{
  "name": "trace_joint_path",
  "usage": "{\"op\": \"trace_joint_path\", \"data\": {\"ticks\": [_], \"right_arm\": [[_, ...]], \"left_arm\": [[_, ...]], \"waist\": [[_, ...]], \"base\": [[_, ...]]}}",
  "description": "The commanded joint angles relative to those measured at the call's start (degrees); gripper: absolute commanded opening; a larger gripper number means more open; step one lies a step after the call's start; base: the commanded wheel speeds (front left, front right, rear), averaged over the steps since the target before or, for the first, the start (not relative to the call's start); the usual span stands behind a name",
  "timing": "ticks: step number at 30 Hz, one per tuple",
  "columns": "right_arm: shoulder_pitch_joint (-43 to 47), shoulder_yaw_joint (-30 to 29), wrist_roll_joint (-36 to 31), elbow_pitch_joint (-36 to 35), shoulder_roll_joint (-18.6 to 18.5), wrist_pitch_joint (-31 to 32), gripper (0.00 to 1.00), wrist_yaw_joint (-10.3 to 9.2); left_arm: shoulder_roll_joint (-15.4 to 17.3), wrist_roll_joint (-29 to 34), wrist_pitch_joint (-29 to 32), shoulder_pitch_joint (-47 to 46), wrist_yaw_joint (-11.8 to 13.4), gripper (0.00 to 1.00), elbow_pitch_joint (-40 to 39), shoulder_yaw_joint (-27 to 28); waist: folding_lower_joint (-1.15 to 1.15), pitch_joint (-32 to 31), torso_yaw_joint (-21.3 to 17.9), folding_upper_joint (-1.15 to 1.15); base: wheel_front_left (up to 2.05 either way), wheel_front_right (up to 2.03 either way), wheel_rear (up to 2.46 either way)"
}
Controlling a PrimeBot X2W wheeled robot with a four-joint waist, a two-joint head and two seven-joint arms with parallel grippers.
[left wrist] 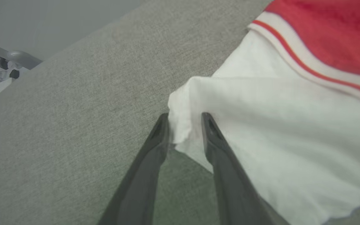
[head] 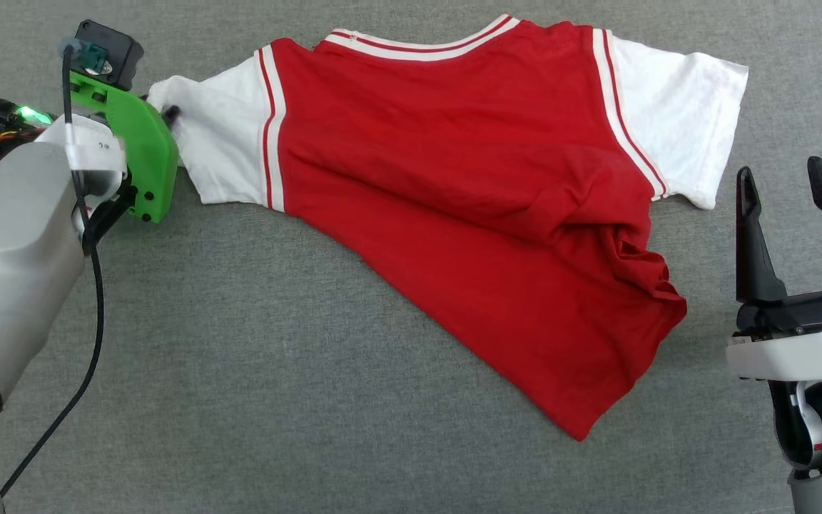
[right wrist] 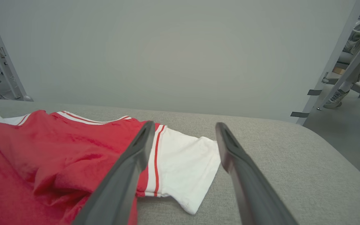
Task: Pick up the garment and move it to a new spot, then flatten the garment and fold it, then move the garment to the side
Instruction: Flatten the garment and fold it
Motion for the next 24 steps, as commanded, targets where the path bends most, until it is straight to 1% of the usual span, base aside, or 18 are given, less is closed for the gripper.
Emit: {"op": "trace_joint_path", "data": {"ticks": [1, 4, 6, 8, 10, 11, 14, 15, 19, 22, 24], "right_arm": [[-1.43, -1.32, 0.99, 0.24, -1.35, -0.35, 1.0, -0.05], [-2.8, -2.34, 2.38, 0.98, -3.97, -0.35, 1.0, -0.05], [-4.4, -2.82, 3.99, 2.37, -6.63, 0.0, 1.0, -0.05], [-6.46, -2.89, 5.69, 3.48, -9.29, 1.92, 1.0, -0.05], [-8.81, -2.69, 7.53, 4.66, -12.17, 5.0, 1.0, -0.05], [-10.37, -2.64, 8.89, 5.69, -13.69, 6.91, 1.0, -0.05], [-14.3, -1.39, 11.61, 8.93, -18.26, 12.44, 1.0, -0.05], [-15.82, -0.97, 12.89, 10.19, -19.69, 14.59, 1.0, -0.05], [-20.66, 2.04, 17.51, 14.75, -24.88, 23.82, 1.0, -0.05], [-23.88, 4.69, 21.43, 18.51, -28.57, 32.05, 1.0, -0.05], [-26.08, 7.1, 24.24, 21.01, -31.0, 38.42, 1.0, -0.05]], "left_arm": [[-0.15, 0.79, -6.14, 0.86, -0.17, 1.0, -0.19, -0.18], [-0.03, 0.71, -13.01, 0.89, -0.1, 1.0, -0.45, 1.24], [-0.02, 1.11, -16.74, 1.28, 0.6, 1.0, -0.9, 1.85], [0.11, 1.66, -19.09, 1.77, 2.04, 1.0, -2.05, 2.82], [0.59, 3.26, -20.16, 2.22, 4.41, 1.0, -4.22, 3.89], [1.02, 4.06, -20.35, 2.46, 6.12, 1.0, -6.26, 5.47], [2.76, 7.33, -20.43, 5.07, 10.56, 1.0, -14.74, 11.96], [3.43, 8.95, -20.43, 6.84, 12.3, 1.0, -18.3, 14.58], [4.97, 14.99, -20.45, 14.85, 17.57, 1.0, -29.91, 22.87], [4.98, 19.39, -20.45, 20.3, 19.99, 1.0, -36.38, 27.24], [4.3, 21.84, -20.45, 23.69, 21.25, 1.0, -39.92, 30.08]], "waist": [[-0.01, -3.06, 1.86, 0.0], [-0.01, -4.82, 2.83, 0.0], [-0.01, -5.78, 3.55, 0.0], [-0.01, -6.47, 4.27, 0.0], [-0.01, -6.82, 5.07, 0.0], [-0.01, -6.85, 5.44, 0.0], [-0.01, -6.61, 6.56, 0.0], [-0.01, -6.46, 7.03, 0.0], [-0.01, -5.89, 8.57, 0.0], [-0.01, -5.11, 9.7, 0.0], [-0.01, -4.41, 10.33, 0.0]], "base": [[0.0, 0.0, 0.0], [0.0, 0.0, 0.0], [0.0, 0.0, 0.0], [0.0, 0.0, 0.0], [0.0, 0.0, 0.0], [0.0, 0.0, 0.0], [0.0, 0.0, 0.0], [0.0, 0.0, 0.0], [0.0, 0.0, 0.0], [0.0, 0.0, 0.0], [0.0, 0.0, 0.0]]}}
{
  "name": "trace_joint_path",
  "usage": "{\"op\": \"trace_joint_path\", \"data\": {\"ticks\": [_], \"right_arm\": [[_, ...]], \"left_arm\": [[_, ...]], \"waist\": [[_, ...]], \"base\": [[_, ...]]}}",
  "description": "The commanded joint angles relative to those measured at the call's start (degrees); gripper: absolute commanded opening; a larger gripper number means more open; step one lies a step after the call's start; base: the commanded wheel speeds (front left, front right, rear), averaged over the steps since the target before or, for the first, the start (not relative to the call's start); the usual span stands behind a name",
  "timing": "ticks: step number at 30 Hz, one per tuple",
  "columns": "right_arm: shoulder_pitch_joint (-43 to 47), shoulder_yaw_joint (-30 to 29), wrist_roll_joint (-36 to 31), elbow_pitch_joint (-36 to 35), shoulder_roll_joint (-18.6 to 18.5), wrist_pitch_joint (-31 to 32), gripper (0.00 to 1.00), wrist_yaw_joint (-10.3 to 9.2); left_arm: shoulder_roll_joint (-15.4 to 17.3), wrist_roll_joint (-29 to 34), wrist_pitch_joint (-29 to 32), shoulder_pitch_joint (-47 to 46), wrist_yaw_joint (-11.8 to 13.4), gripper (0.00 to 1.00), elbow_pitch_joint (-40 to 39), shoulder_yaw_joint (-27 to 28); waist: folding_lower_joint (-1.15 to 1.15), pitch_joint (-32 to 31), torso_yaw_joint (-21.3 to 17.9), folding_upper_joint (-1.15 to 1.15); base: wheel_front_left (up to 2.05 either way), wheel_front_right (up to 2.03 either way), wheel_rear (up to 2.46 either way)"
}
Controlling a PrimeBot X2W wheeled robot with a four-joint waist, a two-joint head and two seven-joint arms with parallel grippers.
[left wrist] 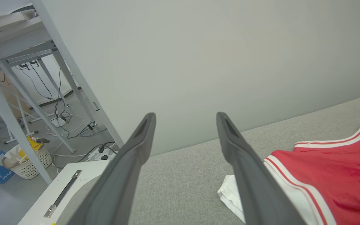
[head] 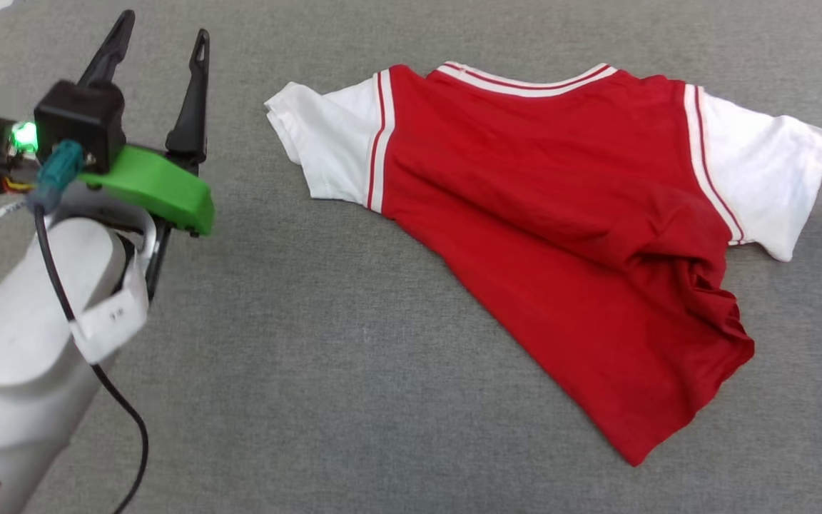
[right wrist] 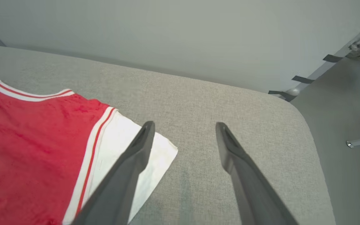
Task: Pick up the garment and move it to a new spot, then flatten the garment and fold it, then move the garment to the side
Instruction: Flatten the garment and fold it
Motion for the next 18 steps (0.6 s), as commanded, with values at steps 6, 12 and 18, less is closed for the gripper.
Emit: {"op": "trace_joint_path", "data": {"ticks": [6, 12, 18], "right_arm": [[-6.69, 5.32, 6.78, 6.59, -4.69, 18.28, 1.0, -0.05], [-12.48, 7.31, 6.18, 11.03, -4.64, 26.54, 1.0, -0.05], [-15.87, 8.14, 3.09, 15.64, -2.93, 27.05, 1.0, -0.05]], "left_arm": [[-3.63, 6.33, -0.32, 8.9, 1.42, 1.0, -7.39, 8.01], [-7.37, 9.96, -0.32, 13.52, -0.17, 1.0, -10.56, 14.03], [-10.64, 13.1, -0.32, 15.69, -2.78, 1.0, -11.06, 18.66]], "waist": [[0.0, 3.4, 2.72, 0.0], [0.0, 6.58, 4.6, 0.0], [0.0, 9.6, 6.95, 0.0]], "base": [[0.0, 0.0, 0.0], [0.0, 0.0, 0.0], [0.0, 0.0, 0.0]]}}
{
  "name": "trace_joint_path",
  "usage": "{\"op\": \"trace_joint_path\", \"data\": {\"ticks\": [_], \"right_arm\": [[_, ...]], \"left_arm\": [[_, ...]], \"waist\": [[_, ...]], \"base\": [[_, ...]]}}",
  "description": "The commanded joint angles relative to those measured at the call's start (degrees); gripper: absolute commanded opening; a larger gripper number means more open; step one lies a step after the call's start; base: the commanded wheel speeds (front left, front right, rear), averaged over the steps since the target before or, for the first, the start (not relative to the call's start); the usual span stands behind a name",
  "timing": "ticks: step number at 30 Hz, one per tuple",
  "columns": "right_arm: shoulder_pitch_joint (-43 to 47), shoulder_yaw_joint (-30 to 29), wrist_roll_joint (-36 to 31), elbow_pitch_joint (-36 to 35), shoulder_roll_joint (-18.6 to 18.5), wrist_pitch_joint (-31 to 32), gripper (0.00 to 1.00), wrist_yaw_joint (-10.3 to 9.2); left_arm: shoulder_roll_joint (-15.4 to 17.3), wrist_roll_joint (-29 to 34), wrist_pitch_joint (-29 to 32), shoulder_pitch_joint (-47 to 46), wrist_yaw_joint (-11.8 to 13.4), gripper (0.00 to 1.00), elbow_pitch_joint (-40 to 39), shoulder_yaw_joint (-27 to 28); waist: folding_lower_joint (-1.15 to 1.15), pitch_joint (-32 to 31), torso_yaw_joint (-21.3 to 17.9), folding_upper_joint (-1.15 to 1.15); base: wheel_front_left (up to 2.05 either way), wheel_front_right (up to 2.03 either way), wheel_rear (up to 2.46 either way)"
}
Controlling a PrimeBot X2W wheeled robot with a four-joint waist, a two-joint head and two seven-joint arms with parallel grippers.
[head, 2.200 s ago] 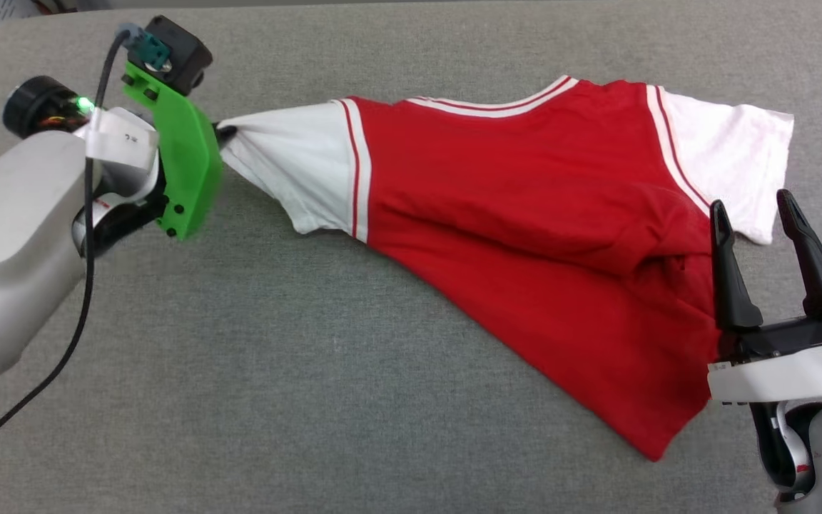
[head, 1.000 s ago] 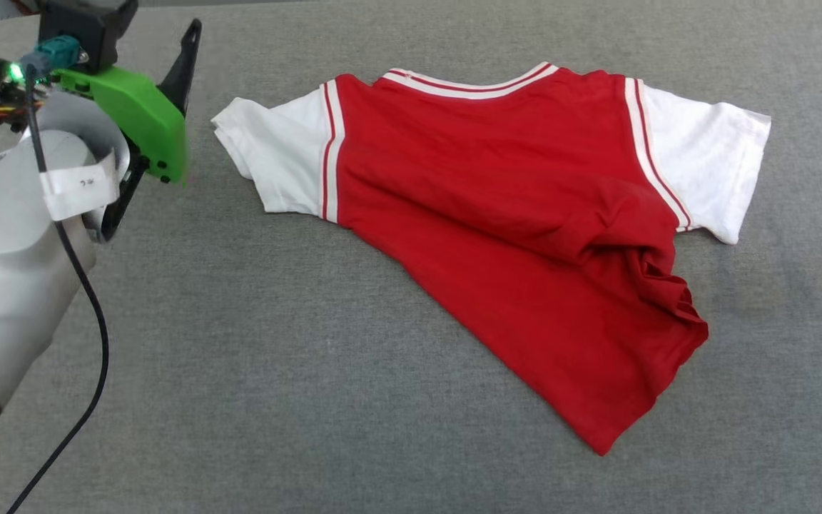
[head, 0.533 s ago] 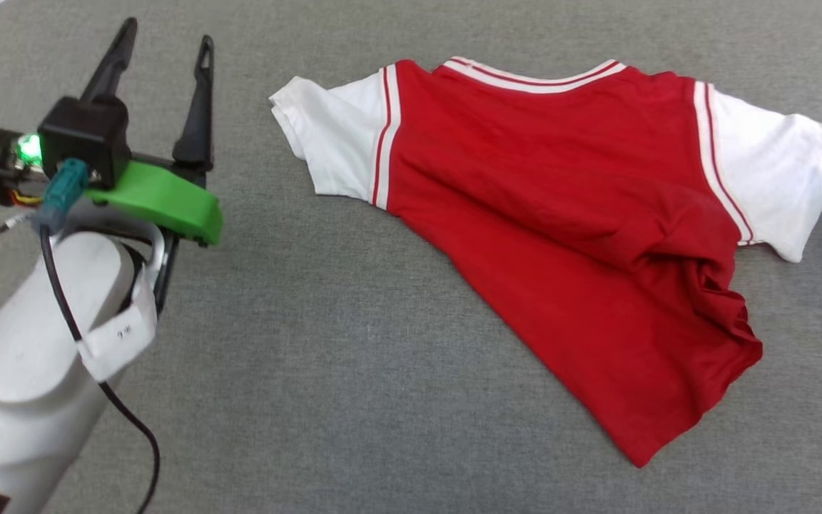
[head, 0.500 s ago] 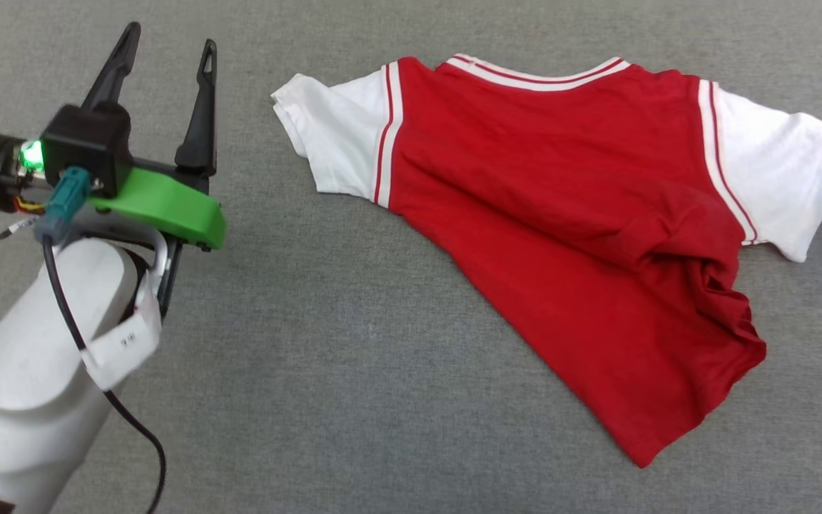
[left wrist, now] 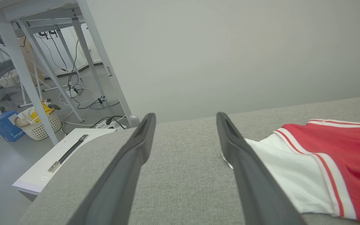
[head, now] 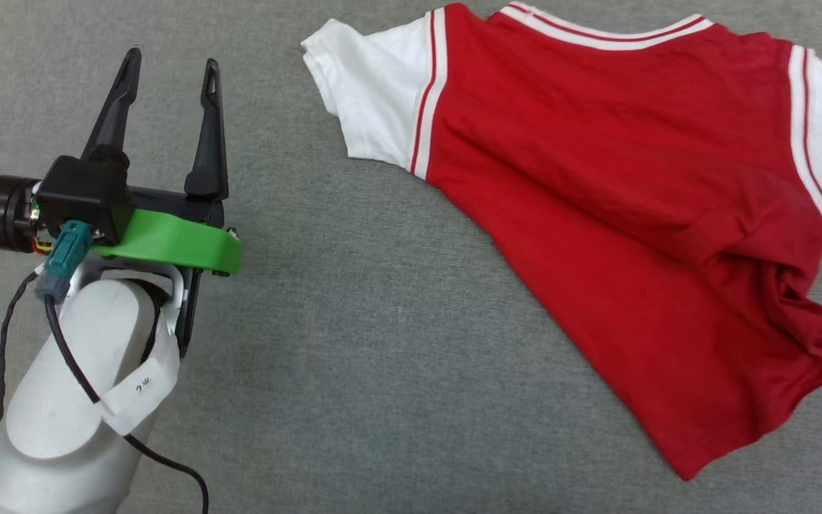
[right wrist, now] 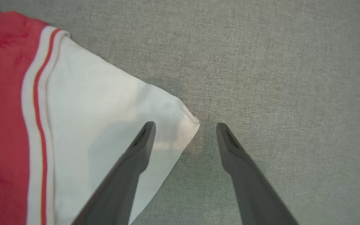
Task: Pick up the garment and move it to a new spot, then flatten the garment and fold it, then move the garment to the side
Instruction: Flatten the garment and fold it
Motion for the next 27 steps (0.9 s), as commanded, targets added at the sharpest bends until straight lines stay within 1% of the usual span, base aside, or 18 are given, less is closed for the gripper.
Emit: {"op": "trace_joint_path", "data": {"ticks": [1, 6, 10, 12, 13, 14, 17, 19, 21, 24, 27], "right_arm": [[-0.67, -0.12, -0.57, 1.21, 0.62, -0.58, 1.0, -0.05], [1.02, 1.07, -2.27, 5.44, 1.36, -2.15, 1.0, -0.05], [2.11, 1.62, -0.33, 7.54, 2.58, -1.36, 1.0, -0.05], [2.09, 1.62, 0.98, 7.52, 3.02, -1.4, 1.0, -0.05], [2.02, 1.77, 1.33, 7.18, 2.98, -1.77, 0.89, -0.05], [1.92, 1.95, 1.74, 6.65, 2.89, -2.62, 0.0, -0.05], [1.95, 1.85, 2.97, 5.57, 2.56, -5.84, 0.0, -0.05], [1.59, -0.28, 5.08, 5.04, 2.81, -9.52, 0.0, -0.05], [1.97, -0.66, 6.47, 3.4, 2.65, -12.06, 0.0, -0.05], [3.65, -0.21, 7.41, -0.45, 0.95, -15.66, 0.0, -0.05], [5.73, -0.2, 8.97, -3.78, -0.6, -18.15, 0.0, -0.05]], "left_arm": [[-0.72, 0.98, -0.33, 0.95, -0.71, 1.0, -0.13, 0.91], [-3.06, 3.21, -0.33, 1.69, -3.35, 1.0, 0.92, 3.49], [-4.3, 4.88, -0.33, 2.08, -4.95, 1.0, 1.82, 5.69], [-4.74, 5.63, -0.33, 2.17, -5.8, 1.0, 2.36, 6.88], [-4.89, 6.01, -0.33, 2.11, -6.2, 1.0, 2.6, 7.35], [-5.08, 6.44, -0.33, 2.05, -6.67, 1.0, 3.01, 7.92], [-5.2, 7.59, -0.33, 1.62, -8.07, 1.0, 4.13, 9.11], [-5.11, 8.22, -0.34, 1.03, -9.31, 1.0, 5.13, 9.66], [-4.77, 8.67, -0.34, 0.05, -10.99, 1.0, 6.54, 9.91], [-4.14, 9.13, -0.34, -2.46, -13.44, 1.0, 9.09, 10.02], [-3.1, 9.58, -0.34, -5.44, -15.34, 1.0, 12.27, 9.2]], "waist": [[0.0, 2.07, 2.01, 0.0], [0.0, 3.04, 2.94, 0.0], [0.0, 2.86, 2.57, 0.0], [0.0, 2.39, 2.11, 0.0], [0.0, 2.14, 1.9, 0.0], [0.0, 1.71, 1.61, 0.0], [0.0, 0.38, 0.82, 0.0], [0.0, -0.78, 0.32, 0.0], [0.0, -2.18, -0.17, 0.0], [0.0, -4.24, -1.01, 0.0], [0.0, -5.94, -1.97, 0.0]], "base": [[0.0, 0.0, 0.0], [0.0, 0.0, 0.0], [0.0, 0.0, 0.0], [0.0, 0.0, 0.0], [0.0, 0.0, 0.0], [0.0, 0.0, 0.0], [0.0, 0.0, 0.0], [0.0, 0.0, 0.0], [0.0, 0.0, 0.0], [0.0, 0.0, 0.0], [0.0, 0.0, 0.0]]}}
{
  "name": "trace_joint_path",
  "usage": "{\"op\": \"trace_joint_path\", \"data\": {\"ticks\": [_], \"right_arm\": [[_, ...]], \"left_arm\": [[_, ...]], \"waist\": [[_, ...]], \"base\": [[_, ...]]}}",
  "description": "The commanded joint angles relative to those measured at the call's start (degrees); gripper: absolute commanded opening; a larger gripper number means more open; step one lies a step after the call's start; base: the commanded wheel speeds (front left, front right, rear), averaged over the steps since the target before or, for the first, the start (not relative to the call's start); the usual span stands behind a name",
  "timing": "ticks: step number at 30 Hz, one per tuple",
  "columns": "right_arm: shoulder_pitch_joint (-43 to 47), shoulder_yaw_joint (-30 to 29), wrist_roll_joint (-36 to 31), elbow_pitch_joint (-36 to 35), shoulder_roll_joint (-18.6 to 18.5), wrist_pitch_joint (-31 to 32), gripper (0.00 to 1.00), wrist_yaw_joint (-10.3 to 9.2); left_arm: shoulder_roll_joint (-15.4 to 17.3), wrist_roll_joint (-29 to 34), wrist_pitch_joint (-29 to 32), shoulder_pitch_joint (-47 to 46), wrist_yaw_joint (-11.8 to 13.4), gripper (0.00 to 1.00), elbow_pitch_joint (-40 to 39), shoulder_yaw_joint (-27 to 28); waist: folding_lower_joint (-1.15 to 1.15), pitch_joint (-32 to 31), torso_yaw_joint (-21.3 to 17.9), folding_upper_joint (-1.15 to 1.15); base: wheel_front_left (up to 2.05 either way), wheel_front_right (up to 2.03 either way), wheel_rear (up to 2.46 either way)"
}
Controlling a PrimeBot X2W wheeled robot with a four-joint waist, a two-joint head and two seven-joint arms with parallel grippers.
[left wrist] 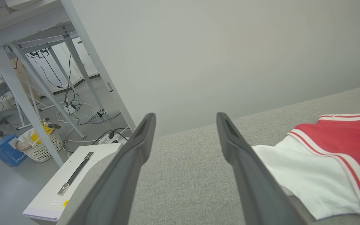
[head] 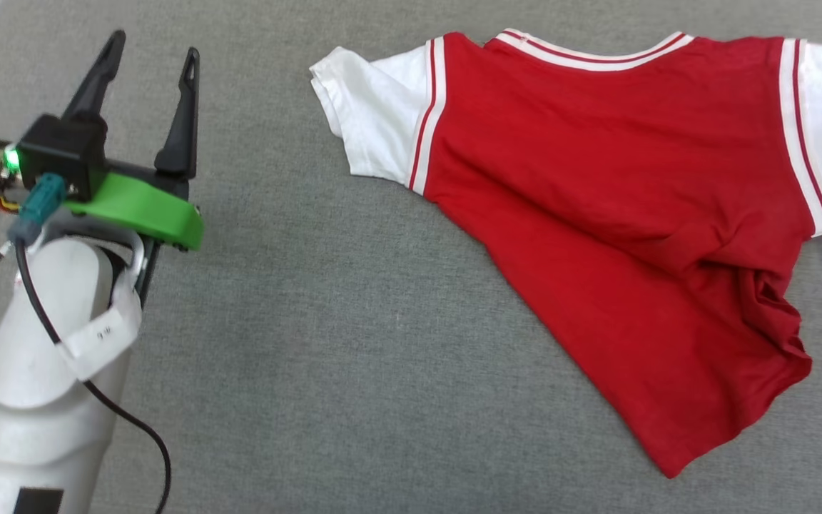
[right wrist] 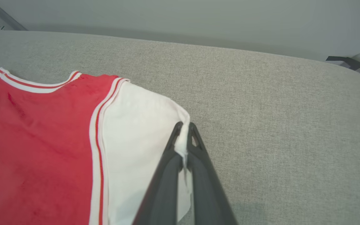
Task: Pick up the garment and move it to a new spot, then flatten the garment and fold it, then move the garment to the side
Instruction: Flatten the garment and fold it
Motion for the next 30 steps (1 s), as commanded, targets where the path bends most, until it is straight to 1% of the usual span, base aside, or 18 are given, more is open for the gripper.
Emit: {"op": "trace_joint_path", "data": {"ticks": [1, 5, 9, 10, 12, 15, 16, 20, 22, 26, 30], "right_arm": [[2.15, 0.34, 0.41, -1.73, -1.28, -1.11, 0.0, -0.04], [6.58, 0.68, 1.48, -6.4, -3.06, -3.1, 0.0, -0.04], [10.53, 0.09, 1.84, -10.52, -3.65, -4.55, 0.0, -0.04], [11.28, -0.07, 1.72, -11.34, -3.67, -4.81, 0.0, -0.04], [12.94, -0.46, 1.57, -13.36, -3.43, -5.15, 0.0, -0.04], [14.56, -1.09, 1.23, -15.68, -2.89, -5.46, 0.0, -0.04], [14.99, -1.22, 1.11, -16.49, -2.6, -5.51, 0.0, -0.04], [15.52, -1.42, 0.37, -18.67, -1.8, -5.59, 0.0, -0.04], [15.29, -1.34, 0.07, -19.61, -1.49, -5.55, 0.0, -0.04], [14.27, -1.04, -0.29, -21.3, -0.89, -5.43, 0.0, -0.04], [12.85, -0.56, -0.5, -22.44, -0.58, -5.47, 0.0, -0.04]], "left_arm": [[0.75, 0.28, -0.32, -2.5, -0.89, 1.0, 1.51, -0.59], [2.03, -0.73, 1.22, -7.93, -2.58, 1.0, 5.72, -2.89], [3.37, -3.02, 5.49, -13.43, -3.32, 1.0, 9.29, -6.94], [3.69, -3.96, 6.95, -14.67, -3.36, 1.0, 9.97, -8.63], [4.49, -8.01, 10.02, -18.14, -3.4, 1.0, 10.81, -13.19], [5.99, -14.8, 17.16, -22.7, -3.42, 1.0, 12.22, -19.86], [6.5, -17.8, 20.48, -24.49, -3.42, 1.0, 12.75, -22.14], [8.17, -28.18, 33.44, -30.69, -3.43, 1.0, 14.54, -29.07], [8.99, -32.08, 39.06, -33.62, -3.43, 1.0, 15.25, -31.74], [9.85, -37.26, 48.31, -38.57, -3.43, 1.0, 16.83, -36.38], [10.54, -41.1, 55.42, -42.5, -3.43, 1.0, 17.55, -40.92]], "waist": [[0.0, -2.66, -2.04, 0.0], [0.0, -3.96, -3.67, 0.0], [0.0, -4.41, -5.51, 0.0], [0.0, -4.38, -5.88, 0.0], [0.0, -4.06, -6.76, 0.0], [0.0, -3.31, -7.72, 0.0], [0.0, -2.86, -8.07, 0.0], [0.0, -0.98, -9.25, 0.0], [0.0, 0.07, -9.84, 0.0], [0.0, 2.56, -11.05, 0.0], [0.0, 5.14, -12.19, 0.0]], "base": [[0.0, 0.0, 0.0], [0.0, 0.0, 0.0], [0.0, 0.0, 0.0], [0.0, 0.0, 0.0], [0.0, 0.0, 0.0], [0.0, 0.0, 0.0], [0.0, 0.0, 0.0], [0.0, 0.0, 0.0], [0.0, 0.0, 0.0], [0.0, 0.0, 0.0], [0.0, 0.0, 0.0]]}}
